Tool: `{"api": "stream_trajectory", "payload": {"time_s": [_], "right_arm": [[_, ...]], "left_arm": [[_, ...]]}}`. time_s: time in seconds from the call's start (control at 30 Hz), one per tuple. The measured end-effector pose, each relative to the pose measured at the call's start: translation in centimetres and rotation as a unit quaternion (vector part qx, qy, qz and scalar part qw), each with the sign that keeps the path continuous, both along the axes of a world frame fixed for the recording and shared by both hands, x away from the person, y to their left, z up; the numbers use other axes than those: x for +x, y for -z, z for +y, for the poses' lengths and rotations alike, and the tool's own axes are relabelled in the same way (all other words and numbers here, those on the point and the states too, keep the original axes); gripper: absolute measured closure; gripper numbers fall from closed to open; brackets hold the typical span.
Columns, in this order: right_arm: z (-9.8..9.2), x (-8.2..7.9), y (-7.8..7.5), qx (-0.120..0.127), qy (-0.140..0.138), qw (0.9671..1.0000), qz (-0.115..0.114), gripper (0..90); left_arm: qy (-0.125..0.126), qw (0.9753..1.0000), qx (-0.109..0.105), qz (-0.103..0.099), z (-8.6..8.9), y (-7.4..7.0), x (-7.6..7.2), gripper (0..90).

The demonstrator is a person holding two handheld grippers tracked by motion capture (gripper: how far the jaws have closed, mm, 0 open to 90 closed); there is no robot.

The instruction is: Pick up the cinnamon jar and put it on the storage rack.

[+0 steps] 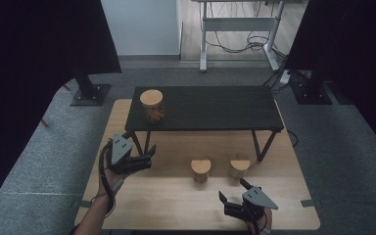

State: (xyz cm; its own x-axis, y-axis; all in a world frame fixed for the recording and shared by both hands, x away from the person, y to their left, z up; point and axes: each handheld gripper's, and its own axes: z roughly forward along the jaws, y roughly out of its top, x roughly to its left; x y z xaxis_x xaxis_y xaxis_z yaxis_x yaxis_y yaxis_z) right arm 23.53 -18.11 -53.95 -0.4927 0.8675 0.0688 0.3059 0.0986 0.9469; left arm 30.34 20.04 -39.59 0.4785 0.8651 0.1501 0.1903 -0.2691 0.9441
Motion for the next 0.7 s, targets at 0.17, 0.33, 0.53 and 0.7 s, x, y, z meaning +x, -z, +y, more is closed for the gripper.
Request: {"api": "stream_trajectory", "payload": {"time_s": [0.17, 0.33, 0.53, 0.7], "right_arm": [[0.0, 0.0, 0.0, -0.001, 0.0, 1.0, 0.0, 8.5], [-0.1, 0.0, 0.0, 0.0, 0.002, 1.0, 0.0, 8.5], [-0.1, 0.0, 0.0, -0.001, 0.001, 1.0, 0.0, 8.5], [0.0, 0.0, 0.1, -0.003, 0.001, 1.0, 0.001, 8.5]], "left_arm": [[-0.01, 0.9999, 0.002, 0.004, 0.8, 2.1, -1.3, 7.4], [-0.011, 0.9995, -0.021, 0.022, 1.8, 4.9, -2.7, 7.6], [-0.009, 0.9986, -0.028, 0.045, 2.5, 8.0, -3.7, 7.8], [0.003, 0.9973, -0.034, 0.066, 2.7, 9.7, -3.8, 8.1]]}}
